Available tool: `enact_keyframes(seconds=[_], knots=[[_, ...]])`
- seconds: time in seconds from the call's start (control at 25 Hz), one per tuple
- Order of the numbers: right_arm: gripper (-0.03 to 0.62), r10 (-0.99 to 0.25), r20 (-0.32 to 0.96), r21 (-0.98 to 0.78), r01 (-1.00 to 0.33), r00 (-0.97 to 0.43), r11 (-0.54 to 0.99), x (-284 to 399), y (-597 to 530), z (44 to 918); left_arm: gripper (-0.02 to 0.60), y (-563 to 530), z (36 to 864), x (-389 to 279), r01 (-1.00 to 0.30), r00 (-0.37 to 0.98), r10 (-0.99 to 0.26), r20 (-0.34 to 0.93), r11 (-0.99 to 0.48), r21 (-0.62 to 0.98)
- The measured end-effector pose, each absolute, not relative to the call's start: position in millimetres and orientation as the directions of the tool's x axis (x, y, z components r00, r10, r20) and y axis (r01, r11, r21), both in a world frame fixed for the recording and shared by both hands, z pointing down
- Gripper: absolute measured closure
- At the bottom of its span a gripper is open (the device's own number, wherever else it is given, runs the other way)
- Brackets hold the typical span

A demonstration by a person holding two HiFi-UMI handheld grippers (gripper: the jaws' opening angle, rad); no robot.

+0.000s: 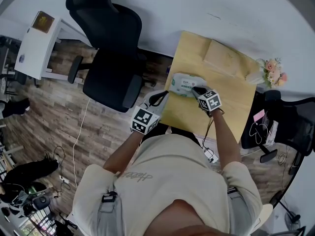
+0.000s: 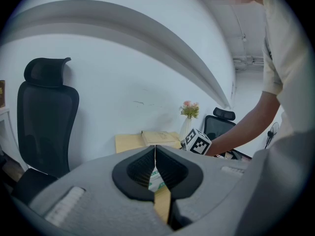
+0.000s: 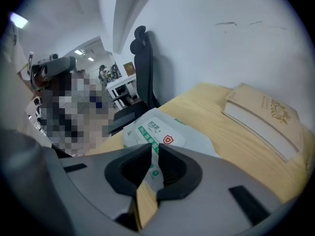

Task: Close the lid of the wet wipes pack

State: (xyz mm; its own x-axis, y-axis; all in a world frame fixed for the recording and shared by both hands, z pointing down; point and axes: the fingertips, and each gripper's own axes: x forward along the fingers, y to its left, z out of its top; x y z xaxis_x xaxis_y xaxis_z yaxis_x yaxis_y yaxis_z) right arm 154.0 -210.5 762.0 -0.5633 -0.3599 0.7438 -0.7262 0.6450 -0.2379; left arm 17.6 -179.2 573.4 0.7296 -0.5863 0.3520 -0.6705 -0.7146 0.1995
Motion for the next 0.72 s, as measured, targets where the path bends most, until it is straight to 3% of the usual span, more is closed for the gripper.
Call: enact_keyframes(seconds=[0.28, 0.72], knots=[[0.591, -0.336, 0.796, -0.227, -0.764, -0.503, 0.604, 156.4, -214.1, 769.8, 0.563, -178.3, 578.3, 18.4, -0.667, 0.734, -0.583, 0.347, -0.713, 0.214], [0.591, -0.311, 0.836, -0.169, -0.752, -0.452, 0.638, 148.5, -213.1, 764.2, 0.563, -179.8, 571.7, 20.5, -0.669, 0.737, -0.598, 0.316, -0.712, 0.213]])
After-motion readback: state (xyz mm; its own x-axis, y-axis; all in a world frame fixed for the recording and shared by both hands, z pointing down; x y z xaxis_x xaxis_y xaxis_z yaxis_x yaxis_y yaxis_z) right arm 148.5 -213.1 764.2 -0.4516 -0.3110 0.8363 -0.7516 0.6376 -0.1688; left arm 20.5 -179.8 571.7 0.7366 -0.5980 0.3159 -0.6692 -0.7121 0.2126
